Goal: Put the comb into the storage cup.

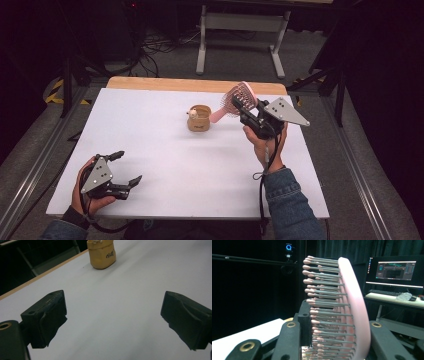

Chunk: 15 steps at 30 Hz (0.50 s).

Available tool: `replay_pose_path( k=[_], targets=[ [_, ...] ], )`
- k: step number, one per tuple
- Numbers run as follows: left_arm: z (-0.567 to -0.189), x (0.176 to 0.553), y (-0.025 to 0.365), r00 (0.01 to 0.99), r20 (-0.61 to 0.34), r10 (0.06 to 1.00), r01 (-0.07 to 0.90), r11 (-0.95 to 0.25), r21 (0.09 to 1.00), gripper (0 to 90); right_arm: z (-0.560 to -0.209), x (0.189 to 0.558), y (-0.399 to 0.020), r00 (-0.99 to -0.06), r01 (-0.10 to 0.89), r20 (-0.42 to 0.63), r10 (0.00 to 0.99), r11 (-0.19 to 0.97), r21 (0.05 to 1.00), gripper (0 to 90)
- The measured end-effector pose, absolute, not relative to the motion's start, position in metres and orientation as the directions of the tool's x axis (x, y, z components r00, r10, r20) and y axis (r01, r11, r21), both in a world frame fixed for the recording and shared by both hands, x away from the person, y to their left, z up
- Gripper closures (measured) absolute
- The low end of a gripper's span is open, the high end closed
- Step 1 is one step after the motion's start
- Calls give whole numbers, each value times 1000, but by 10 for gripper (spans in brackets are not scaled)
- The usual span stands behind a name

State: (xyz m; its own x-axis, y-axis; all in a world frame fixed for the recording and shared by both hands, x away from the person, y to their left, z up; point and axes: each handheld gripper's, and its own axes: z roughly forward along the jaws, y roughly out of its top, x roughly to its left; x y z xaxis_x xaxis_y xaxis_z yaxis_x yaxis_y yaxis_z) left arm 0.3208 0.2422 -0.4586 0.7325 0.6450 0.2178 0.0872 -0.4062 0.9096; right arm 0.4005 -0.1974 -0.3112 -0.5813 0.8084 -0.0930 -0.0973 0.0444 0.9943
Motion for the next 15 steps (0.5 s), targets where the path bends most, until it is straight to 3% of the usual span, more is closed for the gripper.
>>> replay_pose_path(
  k=[15],
  targets=[
    [-458,321,243,737,212,642,83,-397,914,76,-306,420,-170,-575,-96,-100,812,54,994,633]
  ],
)
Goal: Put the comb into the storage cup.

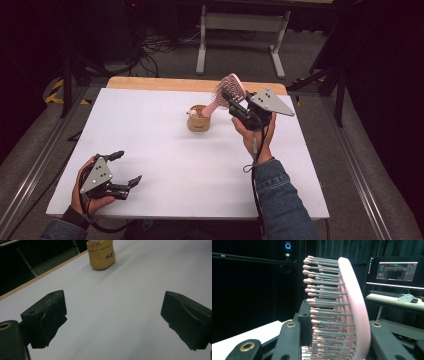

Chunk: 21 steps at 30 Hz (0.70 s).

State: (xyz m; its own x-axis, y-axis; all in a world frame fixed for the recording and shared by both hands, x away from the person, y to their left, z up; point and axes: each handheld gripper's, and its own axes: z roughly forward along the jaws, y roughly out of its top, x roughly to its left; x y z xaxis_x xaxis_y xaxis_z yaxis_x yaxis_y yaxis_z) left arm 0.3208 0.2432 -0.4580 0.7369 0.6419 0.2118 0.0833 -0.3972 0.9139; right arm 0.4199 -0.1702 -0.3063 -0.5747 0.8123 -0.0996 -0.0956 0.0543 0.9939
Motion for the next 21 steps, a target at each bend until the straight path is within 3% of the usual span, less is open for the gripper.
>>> replay_pose_path(
  k=[21],
  targets=[
    [-458,321,244,741,205,639,86,-394,915,77,-332,452,-156,-511,-35,-26,859,10,999,633]
  ],
)
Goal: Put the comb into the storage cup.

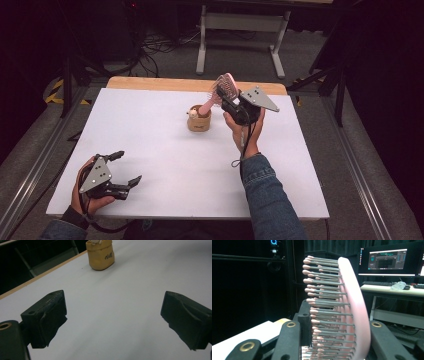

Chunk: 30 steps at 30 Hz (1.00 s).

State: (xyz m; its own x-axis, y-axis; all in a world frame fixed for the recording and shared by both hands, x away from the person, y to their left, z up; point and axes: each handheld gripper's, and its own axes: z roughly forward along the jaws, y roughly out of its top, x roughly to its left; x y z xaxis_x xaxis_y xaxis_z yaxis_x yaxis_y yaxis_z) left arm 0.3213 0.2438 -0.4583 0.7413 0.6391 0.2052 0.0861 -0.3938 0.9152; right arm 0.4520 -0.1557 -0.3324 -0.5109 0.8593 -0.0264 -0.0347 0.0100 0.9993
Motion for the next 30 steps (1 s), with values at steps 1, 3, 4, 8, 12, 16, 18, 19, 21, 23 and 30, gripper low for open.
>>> replay_pose_path(
  k=[1,3,4,8,12,16,18,19,21,23,30],
  targets=[
    [-458,321,244,741,205,639,86,-394,915,77,-334,453,-155,-507,-31,-27,862,13,999,633],
    [-458,321,244,743,204,637,85,-392,916,77,-337,455,-154,-504,-26,-25,863,14,1000,633],
    [-458,321,244,744,203,637,85,-391,917,77,-338,456,-153,-503,-22,-22,864,13,1000,633],
    [-459,322,245,744,199,637,86,-387,918,77,-343,460,-150,-499,-6,-15,866,15,1000,633],
    [-458,321,245,744,200,638,84,-386,919,78,-347,462,-147,-500,3,-13,866,16,1000,633],
    [-459,322,245,746,203,634,83,-392,916,78,-351,463,-144,-501,14,-6,865,15,1000,633],
    [-459,322,245,747,202,634,84,-391,917,78,-352,464,-144,-503,17,-4,864,14,1000,633],
    [-459,322,245,747,202,633,84,-392,916,79,-353,464,-143,-505,17,-4,863,14,1000,633],
    [-459,322,245,748,204,632,84,-394,915,79,-354,465,-143,-502,20,-3,865,15,1000,633],
    [-459,322,244,747,205,632,83,-395,915,79,-360,466,-142,-501,31,2,866,16,999,633],
    [-459,322,245,748,202,632,84,-392,916,80,-368,470,-141,-497,51,27,867,-1,999,633]
  ],
)
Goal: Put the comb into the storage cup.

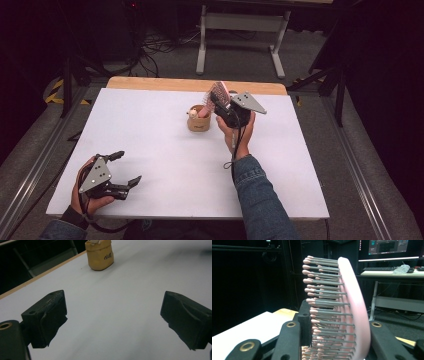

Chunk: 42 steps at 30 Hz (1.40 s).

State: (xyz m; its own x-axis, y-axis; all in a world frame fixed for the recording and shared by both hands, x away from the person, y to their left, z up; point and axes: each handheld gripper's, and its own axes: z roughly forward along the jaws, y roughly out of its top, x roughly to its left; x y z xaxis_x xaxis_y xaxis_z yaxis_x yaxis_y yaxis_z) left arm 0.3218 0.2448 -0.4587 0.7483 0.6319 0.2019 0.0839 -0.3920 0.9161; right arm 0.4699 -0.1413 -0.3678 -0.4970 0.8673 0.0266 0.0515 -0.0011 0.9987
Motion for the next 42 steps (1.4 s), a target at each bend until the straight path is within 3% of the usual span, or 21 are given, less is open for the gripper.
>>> replay_pose_path(
  k=[42],
  targets=[
    [-460,322,242,753,213,622,85,-413,907,85,-405,474,-154,-496,115,155,855,-112,987,604]
  ],
)
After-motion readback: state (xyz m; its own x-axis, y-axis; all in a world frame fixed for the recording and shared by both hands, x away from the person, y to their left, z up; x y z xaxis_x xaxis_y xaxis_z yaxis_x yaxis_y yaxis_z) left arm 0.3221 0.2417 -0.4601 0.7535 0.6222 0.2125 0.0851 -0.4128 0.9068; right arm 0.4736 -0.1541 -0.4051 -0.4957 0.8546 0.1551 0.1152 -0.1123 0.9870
